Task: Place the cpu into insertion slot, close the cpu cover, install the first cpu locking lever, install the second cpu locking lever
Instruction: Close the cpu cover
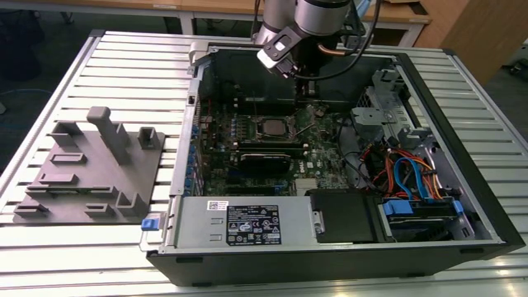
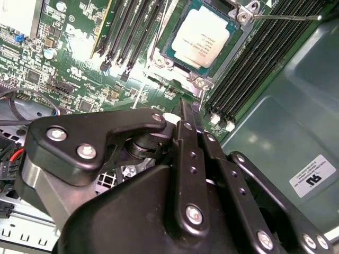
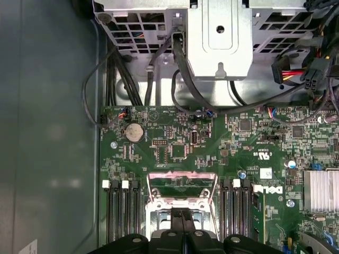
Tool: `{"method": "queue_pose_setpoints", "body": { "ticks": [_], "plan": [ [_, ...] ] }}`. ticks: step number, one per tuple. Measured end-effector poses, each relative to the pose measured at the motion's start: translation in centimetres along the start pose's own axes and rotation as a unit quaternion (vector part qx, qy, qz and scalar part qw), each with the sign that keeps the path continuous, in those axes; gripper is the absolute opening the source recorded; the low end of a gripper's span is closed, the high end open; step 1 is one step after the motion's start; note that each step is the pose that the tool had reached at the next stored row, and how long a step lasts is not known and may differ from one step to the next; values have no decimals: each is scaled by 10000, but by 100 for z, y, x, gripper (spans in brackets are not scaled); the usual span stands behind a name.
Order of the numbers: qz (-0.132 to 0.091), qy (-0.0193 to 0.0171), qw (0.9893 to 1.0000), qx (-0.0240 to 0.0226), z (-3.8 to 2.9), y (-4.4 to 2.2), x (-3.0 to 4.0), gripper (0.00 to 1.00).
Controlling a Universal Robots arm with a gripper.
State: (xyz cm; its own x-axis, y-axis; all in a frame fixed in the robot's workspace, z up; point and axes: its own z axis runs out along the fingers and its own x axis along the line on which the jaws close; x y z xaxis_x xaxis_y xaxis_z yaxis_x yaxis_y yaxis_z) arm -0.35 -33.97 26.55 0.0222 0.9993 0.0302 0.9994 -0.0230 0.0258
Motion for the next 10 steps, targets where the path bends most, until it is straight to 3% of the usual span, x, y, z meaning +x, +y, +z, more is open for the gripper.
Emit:
{"method": "queue_pose_setpoints", "body": {
  "ticks": [10],
  "plan": [
    [0,0,10000,0,-29,-16,0,10]
  ]
}}
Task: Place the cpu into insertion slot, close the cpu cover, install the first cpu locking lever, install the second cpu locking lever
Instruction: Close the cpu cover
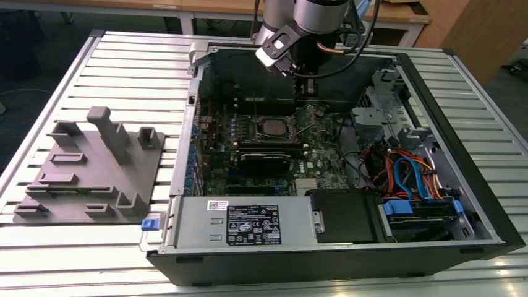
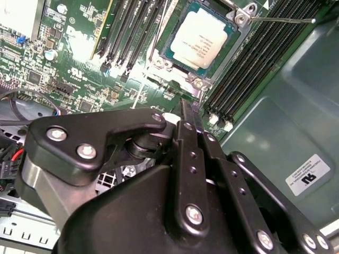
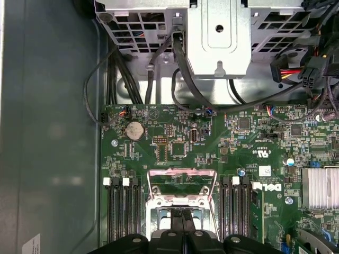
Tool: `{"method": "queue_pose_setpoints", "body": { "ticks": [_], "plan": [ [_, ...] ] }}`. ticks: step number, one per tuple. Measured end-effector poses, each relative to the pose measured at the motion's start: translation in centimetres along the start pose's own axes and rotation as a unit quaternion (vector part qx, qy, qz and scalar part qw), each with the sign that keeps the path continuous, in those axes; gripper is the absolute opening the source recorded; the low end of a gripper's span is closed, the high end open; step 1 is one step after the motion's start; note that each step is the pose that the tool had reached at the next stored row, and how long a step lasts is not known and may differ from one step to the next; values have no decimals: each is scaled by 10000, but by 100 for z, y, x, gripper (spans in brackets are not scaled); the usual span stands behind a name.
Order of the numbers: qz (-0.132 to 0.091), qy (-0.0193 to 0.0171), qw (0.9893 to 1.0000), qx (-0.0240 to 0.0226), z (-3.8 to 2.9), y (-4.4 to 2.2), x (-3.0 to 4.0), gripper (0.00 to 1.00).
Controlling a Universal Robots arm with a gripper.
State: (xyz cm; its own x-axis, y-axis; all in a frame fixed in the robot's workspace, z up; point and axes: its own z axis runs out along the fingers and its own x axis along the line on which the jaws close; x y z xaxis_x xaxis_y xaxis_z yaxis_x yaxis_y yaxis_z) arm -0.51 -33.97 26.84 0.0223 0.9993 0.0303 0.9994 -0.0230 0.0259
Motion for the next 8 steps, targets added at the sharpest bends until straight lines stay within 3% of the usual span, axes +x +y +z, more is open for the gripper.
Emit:
{"method": "queue_pose_setpoints", "body": {
  "ticks": [8],
  "plan": [
    [0,-1,10000,1,-16,15,1,10]
  ]
}}
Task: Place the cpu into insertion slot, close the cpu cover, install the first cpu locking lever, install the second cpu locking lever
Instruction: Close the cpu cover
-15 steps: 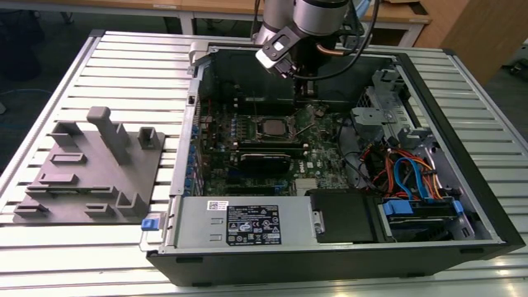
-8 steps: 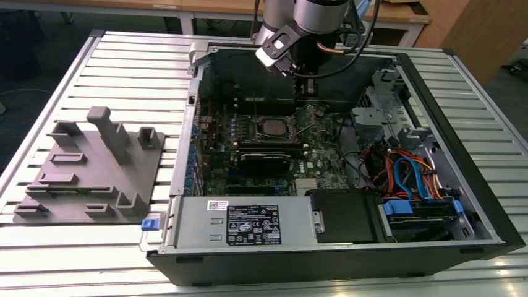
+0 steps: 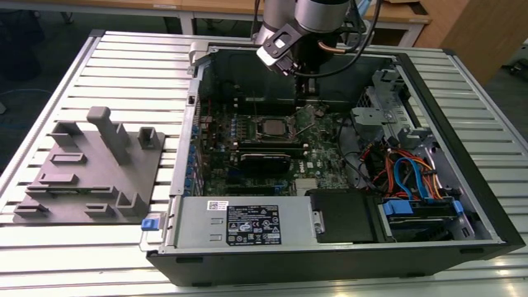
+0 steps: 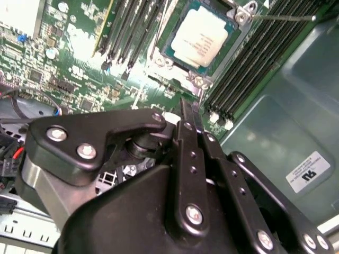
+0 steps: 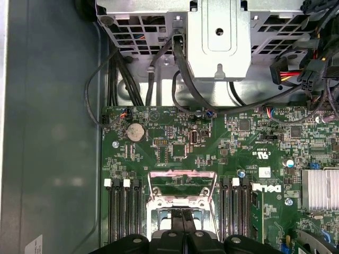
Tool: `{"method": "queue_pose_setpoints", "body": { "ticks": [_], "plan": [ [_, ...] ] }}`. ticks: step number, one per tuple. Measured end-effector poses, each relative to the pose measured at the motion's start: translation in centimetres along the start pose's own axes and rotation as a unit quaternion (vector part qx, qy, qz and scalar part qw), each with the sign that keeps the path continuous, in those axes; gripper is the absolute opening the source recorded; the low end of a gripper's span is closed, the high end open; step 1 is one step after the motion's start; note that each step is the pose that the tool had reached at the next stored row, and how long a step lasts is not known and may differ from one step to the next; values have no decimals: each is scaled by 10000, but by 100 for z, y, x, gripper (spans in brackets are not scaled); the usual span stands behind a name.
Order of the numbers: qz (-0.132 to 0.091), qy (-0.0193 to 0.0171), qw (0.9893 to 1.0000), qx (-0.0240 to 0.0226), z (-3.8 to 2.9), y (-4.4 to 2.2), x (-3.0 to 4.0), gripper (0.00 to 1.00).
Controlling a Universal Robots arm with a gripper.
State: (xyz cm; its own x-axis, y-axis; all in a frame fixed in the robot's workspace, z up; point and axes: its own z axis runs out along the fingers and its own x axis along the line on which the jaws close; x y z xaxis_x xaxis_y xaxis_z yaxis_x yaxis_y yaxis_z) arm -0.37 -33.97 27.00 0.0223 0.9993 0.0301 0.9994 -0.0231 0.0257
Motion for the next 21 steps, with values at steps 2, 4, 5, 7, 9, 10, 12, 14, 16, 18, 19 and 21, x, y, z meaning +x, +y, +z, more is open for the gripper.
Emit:
{"method": "queue_pose_setpoints", "body": {
  "ticks": [2,4,5,7,9,10,12,14,16,18,19,21],
  "plan": [
    [0,0,10000,0,0,0,0,10],
    [0,0,10000,0,0,1,0,10],
    [0,0,10000,0,0,1,0,10],
    [-1,1,10000,0,1,4,0,10],
    [-1,0,10000,1,3,43,1,10],
    [-1,0,10000,0,3,45,1,10],
    [0,0,10000,0,3,45,1,10],
    [0,0,10000,0,3,45,1,10],
    [-1,0,10000,0,3,49,1,10],
    [0,0,10000,1,4,64,1,10],
    [0,0,10000,3,5,81,2,10],
    [0,0,10000,7,6,98,2,10]
  ]
}}
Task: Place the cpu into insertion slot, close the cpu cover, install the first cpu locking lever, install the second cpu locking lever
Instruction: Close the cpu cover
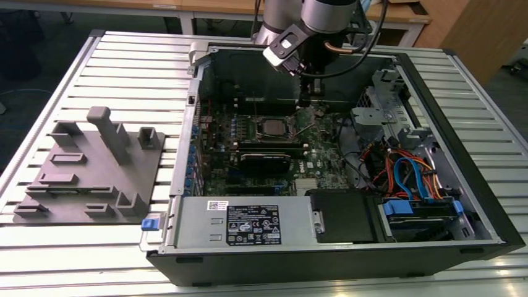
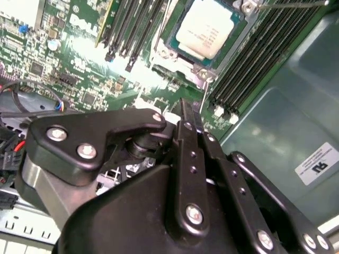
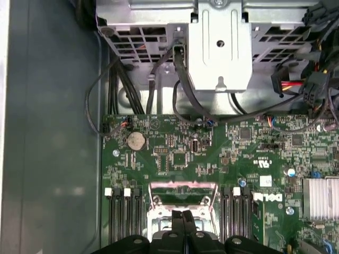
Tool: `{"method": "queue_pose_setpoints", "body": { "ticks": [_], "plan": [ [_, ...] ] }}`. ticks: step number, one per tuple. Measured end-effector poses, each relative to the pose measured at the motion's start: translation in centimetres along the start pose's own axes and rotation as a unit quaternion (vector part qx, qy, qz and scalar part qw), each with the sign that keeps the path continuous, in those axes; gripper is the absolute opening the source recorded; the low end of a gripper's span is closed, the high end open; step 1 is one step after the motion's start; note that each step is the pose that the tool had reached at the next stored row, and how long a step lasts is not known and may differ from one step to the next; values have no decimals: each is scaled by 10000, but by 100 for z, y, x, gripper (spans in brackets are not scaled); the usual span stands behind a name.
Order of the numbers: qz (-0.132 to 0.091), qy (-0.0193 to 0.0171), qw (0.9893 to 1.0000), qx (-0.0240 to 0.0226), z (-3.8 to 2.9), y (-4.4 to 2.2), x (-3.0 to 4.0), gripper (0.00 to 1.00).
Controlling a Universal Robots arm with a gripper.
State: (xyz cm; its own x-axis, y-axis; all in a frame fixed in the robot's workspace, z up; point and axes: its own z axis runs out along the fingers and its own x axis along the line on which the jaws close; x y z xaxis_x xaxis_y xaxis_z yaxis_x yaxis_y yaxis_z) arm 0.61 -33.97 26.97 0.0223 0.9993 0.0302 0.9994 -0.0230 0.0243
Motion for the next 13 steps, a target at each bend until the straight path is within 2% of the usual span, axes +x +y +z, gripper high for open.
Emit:
{"method": "queue_pose_setpoints", "body": {
  "ticks": [5,9,12,13],
  "plan": [
    [0,0,10000,1,0,3,0,10],
    [2,0,10000,8,1,37,1,10],
    [6,0,10000,28,3,64,1,10],
    [10,0,10000,47,5,73,2,10]
  ]
}}
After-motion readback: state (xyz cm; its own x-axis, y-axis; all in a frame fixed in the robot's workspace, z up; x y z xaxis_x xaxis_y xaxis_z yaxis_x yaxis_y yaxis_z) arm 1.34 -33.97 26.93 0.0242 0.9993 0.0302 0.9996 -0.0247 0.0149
